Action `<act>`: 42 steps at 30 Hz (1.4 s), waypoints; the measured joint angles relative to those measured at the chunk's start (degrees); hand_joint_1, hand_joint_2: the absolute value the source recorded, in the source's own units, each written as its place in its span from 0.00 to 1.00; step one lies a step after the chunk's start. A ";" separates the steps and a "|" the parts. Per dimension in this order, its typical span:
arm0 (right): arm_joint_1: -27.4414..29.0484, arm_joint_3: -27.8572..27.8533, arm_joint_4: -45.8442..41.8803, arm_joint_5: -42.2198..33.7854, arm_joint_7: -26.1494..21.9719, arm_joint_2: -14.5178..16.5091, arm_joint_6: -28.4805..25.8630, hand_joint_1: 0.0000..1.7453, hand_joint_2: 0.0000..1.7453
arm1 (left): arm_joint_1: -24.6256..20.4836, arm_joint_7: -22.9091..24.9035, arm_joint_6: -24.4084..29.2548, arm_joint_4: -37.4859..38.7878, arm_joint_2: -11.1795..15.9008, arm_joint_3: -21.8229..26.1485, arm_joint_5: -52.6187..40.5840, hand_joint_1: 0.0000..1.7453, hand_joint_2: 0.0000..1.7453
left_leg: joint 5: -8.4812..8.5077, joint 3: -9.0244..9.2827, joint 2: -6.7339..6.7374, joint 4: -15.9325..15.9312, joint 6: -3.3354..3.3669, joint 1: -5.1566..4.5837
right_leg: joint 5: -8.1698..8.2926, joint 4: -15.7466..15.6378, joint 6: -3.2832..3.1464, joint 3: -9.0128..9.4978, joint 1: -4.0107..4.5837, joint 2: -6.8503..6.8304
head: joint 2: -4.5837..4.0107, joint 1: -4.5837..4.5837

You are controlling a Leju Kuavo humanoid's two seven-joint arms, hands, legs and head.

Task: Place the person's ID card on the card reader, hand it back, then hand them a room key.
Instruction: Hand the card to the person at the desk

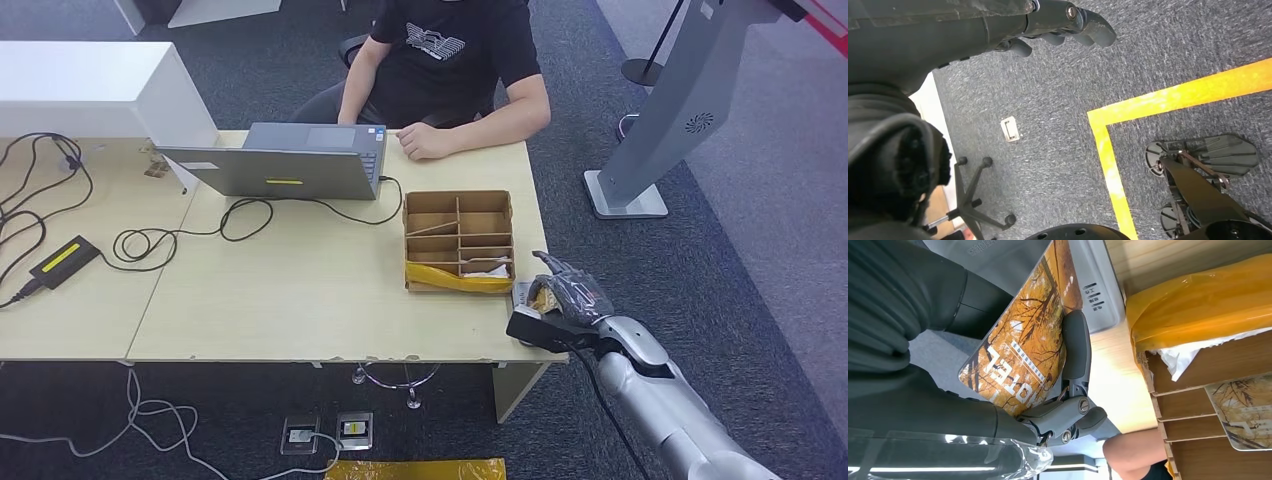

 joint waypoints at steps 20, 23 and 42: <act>-4.08 -1.49 -9.23 1.35 6.06 -6.04 2.02 1.00 1.00 | 0.01 0.02 -1.06 0.00 0.02 0.00 -0.07 0.00 0.00 | 0.03 -0.09 0.00 0.02 -0.01 -0.01 | 0.05 0.00 -0.04 -0.06 -0.02 -0.03 | 0.00 -0.01; -6.18 -2.74 -12.23 2.52 7.50 -8.68 3.10 1.00 1.00 | 0.01 -0.37 -1.86 0.00 0.18 0.00 -0.56 0.00 0.00 | 0.05 -0.10 -0.01 0.03 0.00 -0.02 | 0.06 0.00 -0.03 -0.08 -0.04 -0.05 | 0.00 -0.01; -13.00 -13.49 -32.00 11.76 11.96 -19.49 11.85 1.00 1.00 | 0.15 -3.92 -3.21 0.00 1.09 -0.88 -4.55 0.00 0.00 | 0.07 -0.16 -0.03 0.03 0.02 -0.01 | 0.07 0.01 -0.02 -0.07 -0.01 -0.11 | 0.00 -0.01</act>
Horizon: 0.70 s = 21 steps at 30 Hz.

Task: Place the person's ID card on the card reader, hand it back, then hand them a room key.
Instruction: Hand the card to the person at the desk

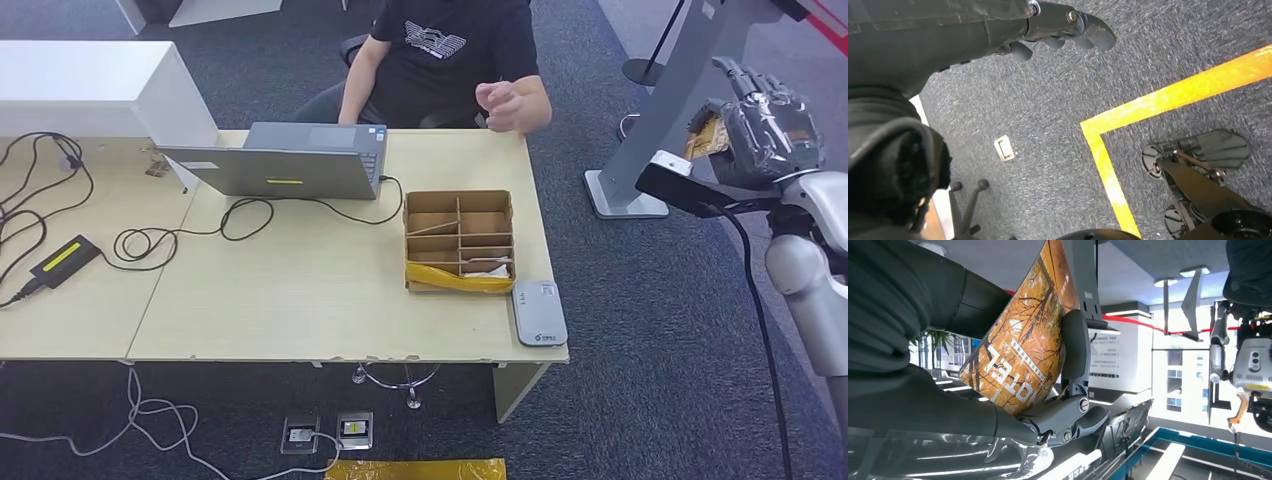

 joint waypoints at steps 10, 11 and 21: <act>-0.42 0.03 -0.12 3.56 -1.50 2.92 0.22 1.00 1.00 | -0.09 -0.01 0.02 0.00 -0.27 -0.06 -0.04 0.00 0.00 | 0.00 -0.04 -0.02 0.00 0.00 0.00 | 0.00 0.00 0.00 -0.02 0.00 -0.03 | 0.00 0.01; -0.42 0.06 0.03 3.75 -1.65 3.27 0.15 1.00 1.00 | -0.10 -0.01 0.01 0.00 -0.27 -0.06 -0.10 0.00 0.00 | 0.00 -0.05 -0.02 0.00 0.00 0.00 | 0.00 0.00 0.00 -0.02 0.00 -0.03 | 0.00 -0.01; -0.41 0.82 1.40 3.97 -1.79 5.82 0.03 1.00 1.00 | -0.17 -0.01 -0.72 0.00 -0.11 -0.06 -0.96 0.00 0.00 | 0.00 -0.05 -0.03 0.00 0.00 0.00 | 0.00 0.00 0.00 -0.03 0.01 -0.06 | 0.00 0.01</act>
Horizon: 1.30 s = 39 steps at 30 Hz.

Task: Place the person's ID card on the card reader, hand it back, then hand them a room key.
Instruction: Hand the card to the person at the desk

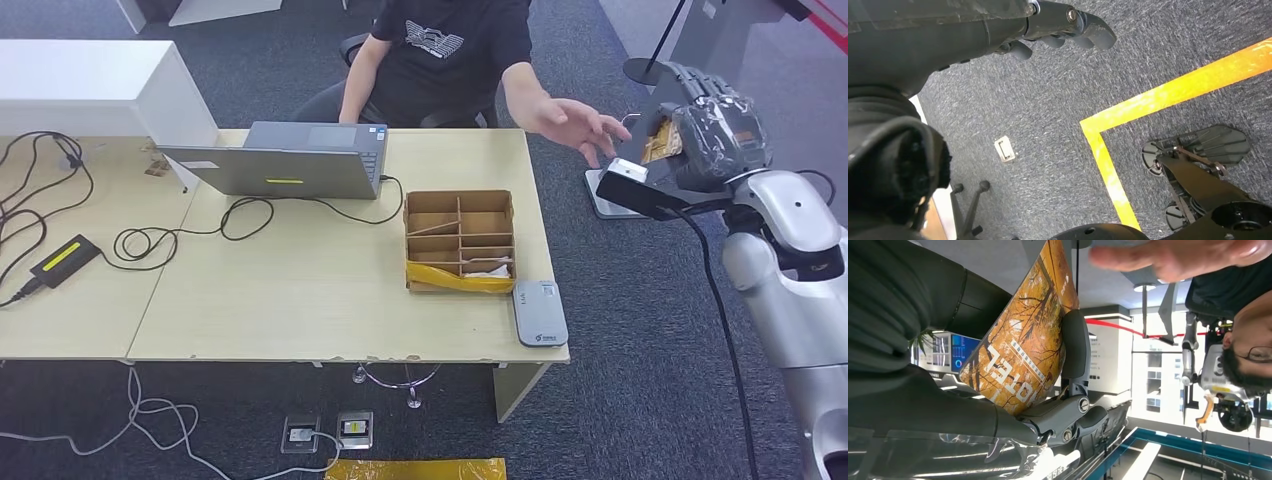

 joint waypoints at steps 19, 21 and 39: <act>-0.02 0.43 1.79 0.01 0.56 2.02 0.26 1.00 1.00 | 0.00 0.00 -0.20 0.00 0.08 -0.02 -0.97 0.00 0.00 | 0.00 0.00 -0.01 0.00 0.00 0.00 | 0.00 0.00 0.00 0.00 0.00 -0.03 | 0.00 0.01; -0.02 0.69 2.15 0.04 0.64 2.23 0.30 1.00 1.00 | 0.00 0.00 -0.23 0.00 0.14 -0.03 -1.13 0.00 0.00 | 0.00 0.00 -0.01 0.00 0.00 0.00 | 0.00 0.00 0.00 0.00 0.00 -0.03 | 0.00 0.00; 0.03 3.65 5.29 2.08 0.81 5.42 -1.44 0.00 1.00 | -0.06 1.18 -0.25 0.00 0.28 -0.04 -0.85 0.00 0.00 | 0.00 -0.01 -0.01 0.00 0.00 0.01 | -0.01 0.00 -0.01 -0.02 0.01 -0.03 | 0.00 0.01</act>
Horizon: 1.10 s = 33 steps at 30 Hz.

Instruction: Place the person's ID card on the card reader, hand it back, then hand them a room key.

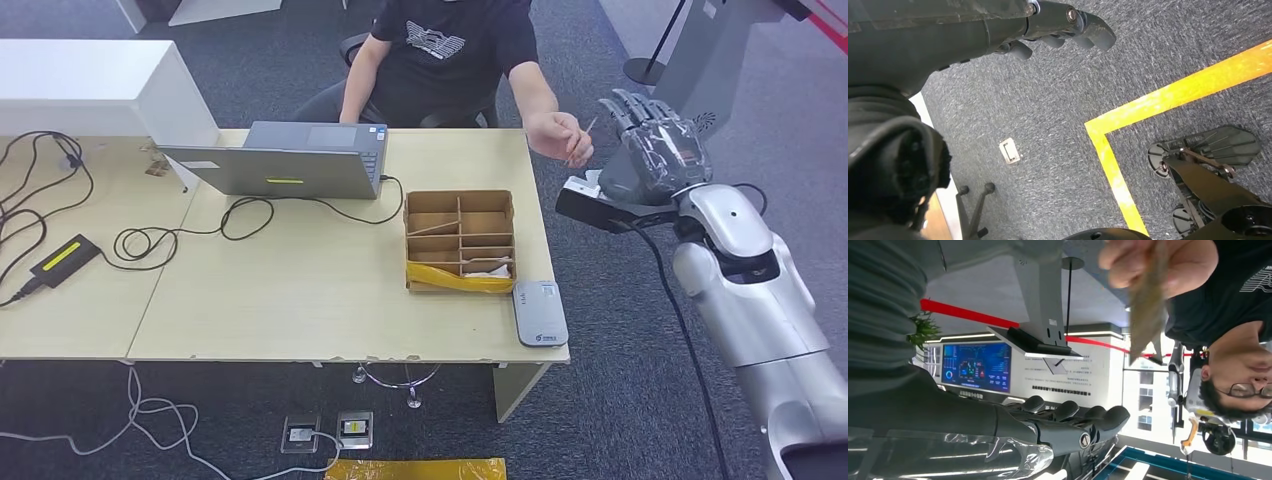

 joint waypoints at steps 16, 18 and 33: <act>0.91 0.76 -0.55 -0.43 1.46 0.50 1.36 0.00 1.00 | 0.00 0.00 -0.15 0.00 0.33 0.00 0.06 0.00 0.00 | 0.00 0.03 0.01 0.01 0.00 0.00 | 0.00 0.00 0.00 -0.02 0.00 0.01 | 0.00 -0.01; 1.98 0.73 -1.93 -1.10 3.06 0.13 2.95 0.00 1.00 | 0.01 0.00 -0.42 0.00 0.45 0.00 0.25 0.00 0.00 | 0.00 0.03 0.01 0.01 0.00 0.00 | 0.00 -0.01 0.00 -0.02 0.00 0.02 | 0.00 -0.01; 13.39 -1.88 -18.51 -6.74 13.77 -5.50 5.61 0.00 1.00 | 0.06 1.05 0.25 0.00 0.82 0.00 1.95 0.00 0.00 | -0.03 0.05 0.06 0.01 -0.03 0.00 | 0.00 -0.02 0.00 -0.03 0.00 0.09 | 0.00 -0.01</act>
